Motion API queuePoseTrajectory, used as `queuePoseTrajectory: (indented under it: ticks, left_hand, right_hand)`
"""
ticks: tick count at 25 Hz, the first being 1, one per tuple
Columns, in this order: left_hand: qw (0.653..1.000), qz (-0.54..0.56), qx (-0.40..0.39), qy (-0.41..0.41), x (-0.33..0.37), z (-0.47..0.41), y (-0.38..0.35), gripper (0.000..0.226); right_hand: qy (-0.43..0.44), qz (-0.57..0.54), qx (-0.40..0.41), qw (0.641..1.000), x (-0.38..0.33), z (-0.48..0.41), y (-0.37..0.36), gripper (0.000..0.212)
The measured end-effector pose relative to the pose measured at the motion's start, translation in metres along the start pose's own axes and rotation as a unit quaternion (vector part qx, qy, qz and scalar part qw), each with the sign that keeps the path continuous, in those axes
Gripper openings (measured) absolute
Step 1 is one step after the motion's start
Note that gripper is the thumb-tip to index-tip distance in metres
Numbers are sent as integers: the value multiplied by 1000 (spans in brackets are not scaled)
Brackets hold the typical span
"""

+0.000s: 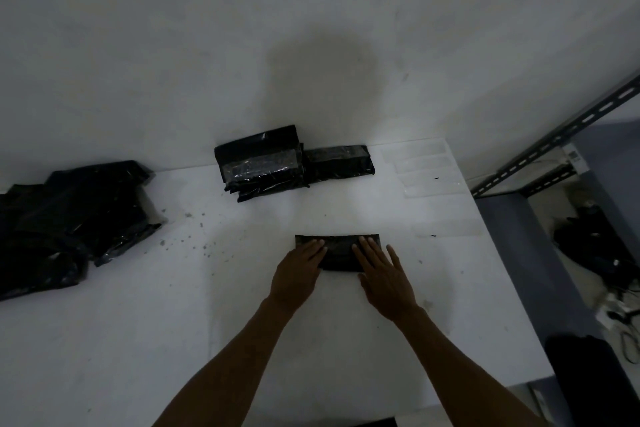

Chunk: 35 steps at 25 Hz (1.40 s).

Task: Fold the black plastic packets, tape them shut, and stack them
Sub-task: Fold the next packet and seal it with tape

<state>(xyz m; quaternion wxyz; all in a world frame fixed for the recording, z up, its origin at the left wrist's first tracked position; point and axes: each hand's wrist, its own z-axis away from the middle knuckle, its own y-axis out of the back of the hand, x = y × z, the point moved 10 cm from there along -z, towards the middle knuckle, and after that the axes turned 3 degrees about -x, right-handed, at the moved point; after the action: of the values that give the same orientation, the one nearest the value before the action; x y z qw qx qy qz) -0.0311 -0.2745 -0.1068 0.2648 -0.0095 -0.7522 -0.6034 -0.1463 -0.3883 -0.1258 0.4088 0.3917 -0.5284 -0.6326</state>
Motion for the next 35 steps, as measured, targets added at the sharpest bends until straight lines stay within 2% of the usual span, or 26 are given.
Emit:
queuePoseTrajectory:
  ticks: [5,11,14,18,26,31,35]
  left_hand:
    - [1000,-11,22,16,2,-2,2,56]
    - [1000,-11,7,22,3,-4,-5,57]
    - [999,-3,4,32,0,-16,-8,54]
    - [997,41,5,63,-8,-36,-10,56]
    - [997,0,-5,79,-12,-35,-16,47]
    - [996,-43,-12,73,-11,-31,-14,51]
    - [994,-64,6,86,-2,-36,-7,56]
  right_hand:
    - [7,12,11,1000,-5,-4,3,72]
    - [14,-7,26,1000,-10,-5,6,72]
    - [12,0,6,1000,-7,-6,3,76]
    - [-14,9,4,1000,2,-24,14,63]
    - [14,-3,-1,1000,6,-33,13,68]
    - [-4,-39,-3,999,11,-34,11,74]
    - [8,-15,4,1000,5,-31,9,72]
